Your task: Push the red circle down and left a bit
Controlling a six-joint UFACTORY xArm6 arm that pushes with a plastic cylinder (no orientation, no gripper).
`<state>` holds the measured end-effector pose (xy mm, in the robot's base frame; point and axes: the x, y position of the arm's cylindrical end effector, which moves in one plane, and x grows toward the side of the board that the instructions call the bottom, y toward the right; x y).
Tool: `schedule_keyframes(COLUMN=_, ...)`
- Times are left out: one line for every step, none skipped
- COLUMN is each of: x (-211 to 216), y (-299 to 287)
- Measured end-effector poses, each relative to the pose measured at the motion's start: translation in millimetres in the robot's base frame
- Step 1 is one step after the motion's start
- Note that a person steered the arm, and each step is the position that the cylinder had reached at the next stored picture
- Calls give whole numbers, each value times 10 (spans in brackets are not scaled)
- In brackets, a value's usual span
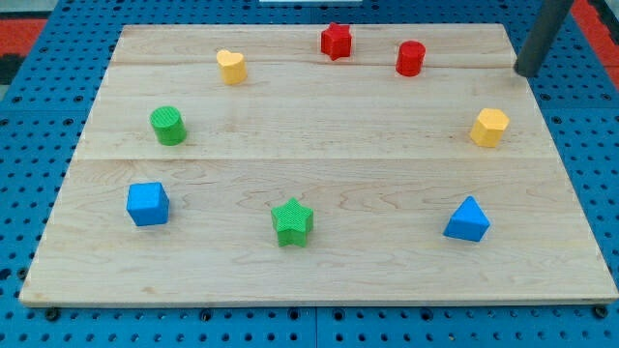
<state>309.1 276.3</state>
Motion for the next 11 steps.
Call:
schedule_keyframes(x=448, y=450)
schedule_keyframes(x=867, y=676)
schedule_keyframes(x=1112, y=205)
schedule_keyframes(x=1245, y=-129)
schedule_keyframes(x=874, y=-623)
schedule_keyframes(x=437, y=-993)
schedule_keyframes(x=813, y=-990)
schedule_keyframes(x=978, y=-1249)
schedule_keyframes(x=866, y=-1494)
schedule_keyframes(x=557, y=-1477)
schedule_keyframes(x=412, y=-1325)
